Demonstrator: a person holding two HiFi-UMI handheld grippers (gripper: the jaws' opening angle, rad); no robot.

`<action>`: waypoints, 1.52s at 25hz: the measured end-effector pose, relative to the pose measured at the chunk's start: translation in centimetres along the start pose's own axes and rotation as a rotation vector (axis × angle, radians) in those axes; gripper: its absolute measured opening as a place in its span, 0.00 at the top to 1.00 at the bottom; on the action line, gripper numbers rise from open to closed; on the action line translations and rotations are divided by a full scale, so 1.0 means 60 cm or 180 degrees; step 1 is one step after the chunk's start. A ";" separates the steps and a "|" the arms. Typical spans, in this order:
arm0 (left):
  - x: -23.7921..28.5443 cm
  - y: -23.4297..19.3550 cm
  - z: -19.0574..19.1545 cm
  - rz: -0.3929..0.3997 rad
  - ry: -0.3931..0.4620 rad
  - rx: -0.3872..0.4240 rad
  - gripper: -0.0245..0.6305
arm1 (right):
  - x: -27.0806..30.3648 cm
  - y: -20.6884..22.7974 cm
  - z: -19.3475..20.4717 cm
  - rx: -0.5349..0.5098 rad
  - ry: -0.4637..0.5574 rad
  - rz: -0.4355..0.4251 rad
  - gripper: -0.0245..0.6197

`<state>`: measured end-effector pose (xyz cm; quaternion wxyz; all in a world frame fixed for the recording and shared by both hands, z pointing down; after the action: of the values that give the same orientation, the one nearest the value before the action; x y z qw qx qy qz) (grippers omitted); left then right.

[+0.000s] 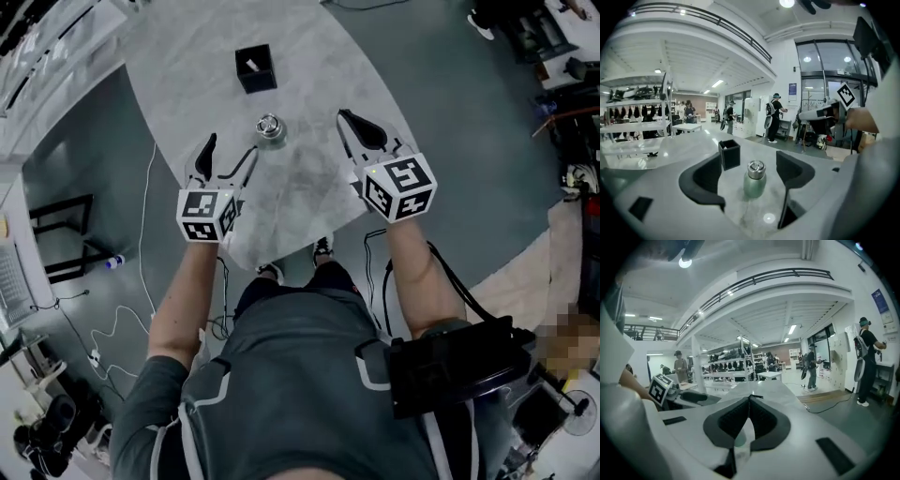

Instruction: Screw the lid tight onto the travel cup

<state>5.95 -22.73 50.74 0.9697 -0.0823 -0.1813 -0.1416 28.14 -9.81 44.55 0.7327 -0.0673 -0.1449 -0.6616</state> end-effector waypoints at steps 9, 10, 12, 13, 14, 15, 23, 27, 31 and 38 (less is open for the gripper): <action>-0.095 0.028 -0.099 0.0018 0.0348 0.0126 0.60 | -0.046 -0.034 -0.074 0.0077 0.0174 0.0017 0.91; -0.105 0.025 -0.107 -0.0034 0.0397 0.0091 0.61 | -0.047 -0.038 -0.085 0.0066 0.0195 0.0012 0.91; -0.120 0.017 -0.124 -0.0135 0.0459 0.0051 0.65 | -0.051 -0.044 -0.109 0.0016 0.0240 -0.0010 0.91; -0.126 0.013 -0.131 -0.0178 0.0446 0.0041 0.66 | -0.053 -0.047 -0.120 0.0008 0.0265 -0.0023 0.91; -0.131 0.010 -0.138 -0.0202 0.0427 0.0022 0.67 | -0.056 -0.051 -0.129 0.0011 0.0292 -0.0037 0.91; -0.137 0.007 -0.146 -0.0197 0.0432 0.0000 0.70 | -0.058 -0.056 -0.139 0.0011 0.0321 -0.0059 0.91; -0.204 0.006 -0.214 -0.0210 0.0834 0.0003 0.94 | -0.080 -0.087 -0.181 -0.0133 0.0451 -0.0121 0.91; -0.230 0.017 -0.245 -0.0101 0.0899 -0.0023 0.95 | -0.095 -0.084 -0.196 -0.0160 0.0535 -0.0059 0.91; -0.237 0.016 -0.249 -0.0097 0.0832 -0.0141 0.95 | -0.108 -0.080 -0.195 -0.0133 0.0521 0.0020 0.92; -0.248 0.020 -0.246 -0.0219 0.0772 -0.0024 0.95 | -0.121 -0.079 -0.215 -0.0206 0.0554 0.0116 0.92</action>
<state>-2.17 -21.09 31.42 0.9787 -0.0620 -0.0648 -0.1845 24.45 -7.17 29.69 0.7519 -0.0358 -0.0580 -0.6558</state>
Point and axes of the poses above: the fingertips, and each gripper's own axes: x forward along the fingers, y to its right, z out of its underside, the point moved 6 cm from there along -x, backward along the fingers, and after that the axes turned 9 degrees about z, right-handed, at the moved point
